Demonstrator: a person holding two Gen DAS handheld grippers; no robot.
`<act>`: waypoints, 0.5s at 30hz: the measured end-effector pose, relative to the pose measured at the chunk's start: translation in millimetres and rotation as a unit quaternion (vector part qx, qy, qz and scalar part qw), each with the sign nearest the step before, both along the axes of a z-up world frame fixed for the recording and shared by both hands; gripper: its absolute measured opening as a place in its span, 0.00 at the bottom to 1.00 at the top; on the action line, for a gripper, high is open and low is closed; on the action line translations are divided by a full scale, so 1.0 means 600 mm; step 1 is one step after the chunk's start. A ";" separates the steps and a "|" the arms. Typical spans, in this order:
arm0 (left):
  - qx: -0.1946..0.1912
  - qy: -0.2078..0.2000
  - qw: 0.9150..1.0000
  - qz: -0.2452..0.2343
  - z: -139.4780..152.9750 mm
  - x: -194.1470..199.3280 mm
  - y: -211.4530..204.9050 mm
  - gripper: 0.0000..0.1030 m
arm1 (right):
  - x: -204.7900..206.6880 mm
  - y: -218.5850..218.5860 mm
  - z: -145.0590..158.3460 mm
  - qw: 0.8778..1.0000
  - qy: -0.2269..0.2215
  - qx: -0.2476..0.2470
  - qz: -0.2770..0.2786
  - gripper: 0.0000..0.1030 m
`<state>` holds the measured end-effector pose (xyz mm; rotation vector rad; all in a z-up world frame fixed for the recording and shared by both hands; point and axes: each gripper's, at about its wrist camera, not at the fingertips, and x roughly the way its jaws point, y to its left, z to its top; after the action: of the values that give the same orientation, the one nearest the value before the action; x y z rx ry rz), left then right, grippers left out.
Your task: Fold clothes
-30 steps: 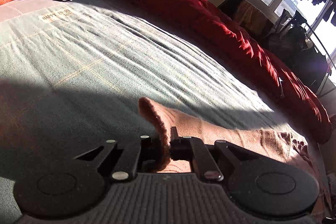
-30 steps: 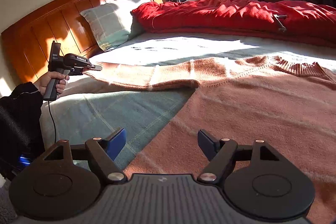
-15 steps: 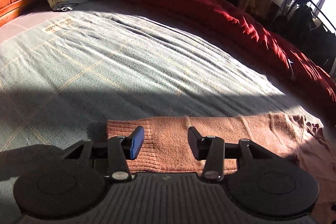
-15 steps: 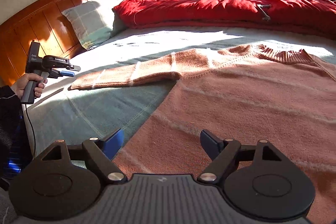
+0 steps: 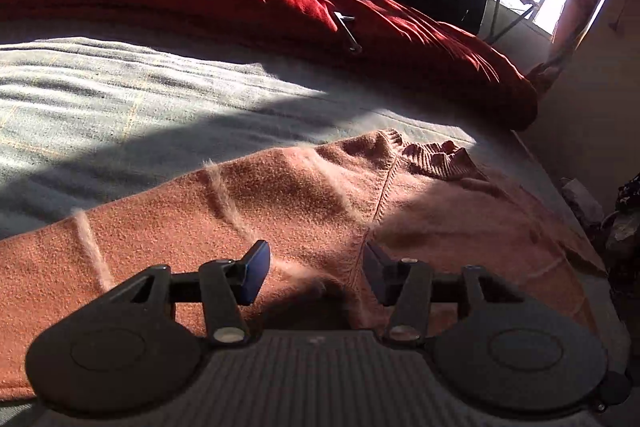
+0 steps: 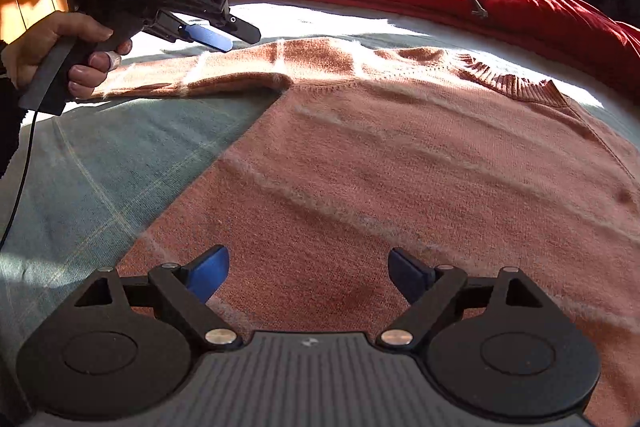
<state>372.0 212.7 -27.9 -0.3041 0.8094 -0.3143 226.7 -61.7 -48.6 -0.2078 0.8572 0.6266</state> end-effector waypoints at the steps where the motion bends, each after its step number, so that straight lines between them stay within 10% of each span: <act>1: -0.001 0.006 1.000 -0.004 -0.007 0.008 -0.011 0.53 | -0.002 -0.003 -0.007 1.000 0.002 0.001 -0.002 0.89; 7: 0.010 0.040 0.999 0.009 -0.065 -0.013 -0.002 0.53 | -0.015 -0.022 -0.020 1.000 -0.005 0.020 0.011 1.00; 15: 0.038 0.052 0.998 0.022 -0.021 0.017 -0.018 0.61 | -0.014 -0.045 -0.011 0.998 -0.009 0.056 0.012 1.00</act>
<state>382.4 202.1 -40.3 -0.2678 0.9131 -0.2263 218.5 -88.4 -55.5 -0.1222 0.8014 0.6930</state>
